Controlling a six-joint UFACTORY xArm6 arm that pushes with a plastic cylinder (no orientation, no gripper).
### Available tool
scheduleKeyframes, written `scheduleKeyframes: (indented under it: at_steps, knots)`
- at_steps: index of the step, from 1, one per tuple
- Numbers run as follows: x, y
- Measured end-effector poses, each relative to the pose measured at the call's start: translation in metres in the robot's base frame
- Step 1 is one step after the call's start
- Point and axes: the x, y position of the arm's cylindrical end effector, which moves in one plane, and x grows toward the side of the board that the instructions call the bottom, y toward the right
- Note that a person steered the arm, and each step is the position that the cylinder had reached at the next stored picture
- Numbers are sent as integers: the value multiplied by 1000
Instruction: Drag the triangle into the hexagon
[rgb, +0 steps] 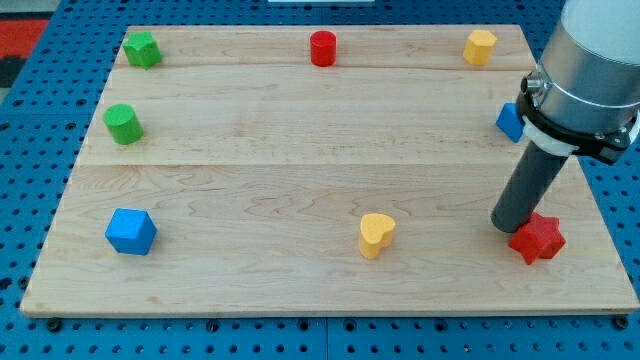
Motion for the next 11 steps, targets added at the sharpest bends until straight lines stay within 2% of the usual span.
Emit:
scheduleKeyframes:
  at_steps: [1,3,5,7,9,11]
  knots:
    - [-4,0]
    - [-66,-9]
    - [-102,-1]
    - [-94,42]
    - [-100,46]
    - [-180,0]
